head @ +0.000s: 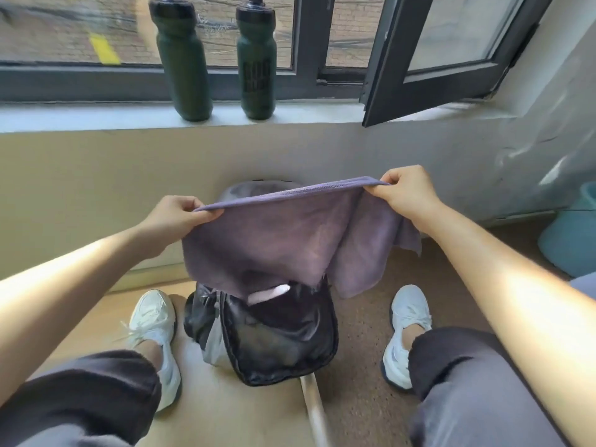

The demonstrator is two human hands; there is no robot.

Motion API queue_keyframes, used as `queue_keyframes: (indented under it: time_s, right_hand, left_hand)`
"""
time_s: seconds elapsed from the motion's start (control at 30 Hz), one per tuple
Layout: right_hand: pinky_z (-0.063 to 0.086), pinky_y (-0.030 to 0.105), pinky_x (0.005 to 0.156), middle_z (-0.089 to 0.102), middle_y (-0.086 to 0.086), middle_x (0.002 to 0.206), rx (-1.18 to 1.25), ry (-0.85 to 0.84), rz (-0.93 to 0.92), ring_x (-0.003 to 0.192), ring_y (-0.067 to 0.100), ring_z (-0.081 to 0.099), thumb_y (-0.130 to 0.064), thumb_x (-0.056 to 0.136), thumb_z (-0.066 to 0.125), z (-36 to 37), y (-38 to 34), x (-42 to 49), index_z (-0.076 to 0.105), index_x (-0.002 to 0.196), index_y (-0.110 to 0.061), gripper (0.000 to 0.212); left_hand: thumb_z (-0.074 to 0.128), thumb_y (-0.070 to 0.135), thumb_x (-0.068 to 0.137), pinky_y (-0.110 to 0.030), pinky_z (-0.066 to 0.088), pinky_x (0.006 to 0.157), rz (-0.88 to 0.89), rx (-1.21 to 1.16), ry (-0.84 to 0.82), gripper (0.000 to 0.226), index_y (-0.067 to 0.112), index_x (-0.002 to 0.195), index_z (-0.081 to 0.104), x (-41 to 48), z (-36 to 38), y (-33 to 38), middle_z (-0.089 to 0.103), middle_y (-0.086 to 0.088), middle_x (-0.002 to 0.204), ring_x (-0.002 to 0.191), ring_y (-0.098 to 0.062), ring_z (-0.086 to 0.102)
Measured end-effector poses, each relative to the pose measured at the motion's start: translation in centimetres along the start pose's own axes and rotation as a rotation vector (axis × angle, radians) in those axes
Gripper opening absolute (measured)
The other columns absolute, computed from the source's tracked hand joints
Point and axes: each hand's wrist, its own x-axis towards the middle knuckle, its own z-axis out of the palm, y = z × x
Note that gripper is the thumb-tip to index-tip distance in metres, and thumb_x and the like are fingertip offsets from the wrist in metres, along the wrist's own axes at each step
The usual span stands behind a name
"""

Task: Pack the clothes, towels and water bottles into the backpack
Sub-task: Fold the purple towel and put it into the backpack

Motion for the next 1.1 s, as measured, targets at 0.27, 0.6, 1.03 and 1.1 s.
queue_keyframes:
  time_s: [0.27, 0.6, 1.03, 1.1]
  right_hand:
    - [0.041, 0.029, 0.065, 0.058, 0.006, 0.072, 0.149, 0.047, 0.172, 0.071, 0.017, 0.051, -0.023, 0.087, 0.079, -1.6, 2.9, -0.1, 0.066, 0.077, -0.009, 0.021]
    - [0.046, 0.031, 0.074, 0.069, 0.007, 0.092, 0.277, -0.006, 0.394, 0.087, 0.027, 0.065, -0.036, 0.087, 0.073, -2.2, 1.1, -0.7, 0.067, 0.093, -0.011, 0.027]
    - [0.056, 0.035, 0.083, 0.069, 0.009, 0.085, 0.684, -0.41, 0.397, 0.084, 0.024, 0.068, -0.04, 0.097, 0.065, 1.5, -6.1, -6.2, 0.066, 0.09, -0.008, 0.033]
    - [0.057, 0.037, 0.082, 0.066, 0.011, 0.086, 0.748, -0.433, 0.401, 0.082, 0.025, 0.068, -0.039, 0.098, 0.065, 2.1, -6.6, -6.6, 0.064, 0.093, -0.005, 0.035]
  left_hand:
    - [0.084, 0.064, 0.062, -0.026, 0.03, 0.05, 0.01, -0.043, -0.15, 0.053, 0.019, 0.067, 0.057, -0.9, -1.6, 0.5, 0.052, 0.004, 0.062, 0.055, -0.01, 0.043]
    - [0.072, 0.044, 0.093, -0.039, 0.05, 0.073, -0.155, 0.04, 0.25, 0.036, 0.014, 0.073, 0.067, -0.6, -0.2, 1.8, 0.07, -0.007, 0.079, 0.078, -0.03, 0.065]
    - [0.062, 0.03, 0.101, -0.036, 0.055, 0.089, -0.22, -0.696, -0.383, 0.029, 0.008, 0.119, 0.071, -4.6, 8.7, 10.6, 0.074, -0.014, 0.107, 0.088, -0.022, 0.073]
    - [0.062, 0.027, 0.102, -0.035, 0.059, 0.084, -0.16, -0.676, -0.432, 0.027, 0.008, 0.122, 0.064, -5.5, 9.7, 11.4, 0.071, -0.019, 0.108, 0.088, -0.025, 0.074]
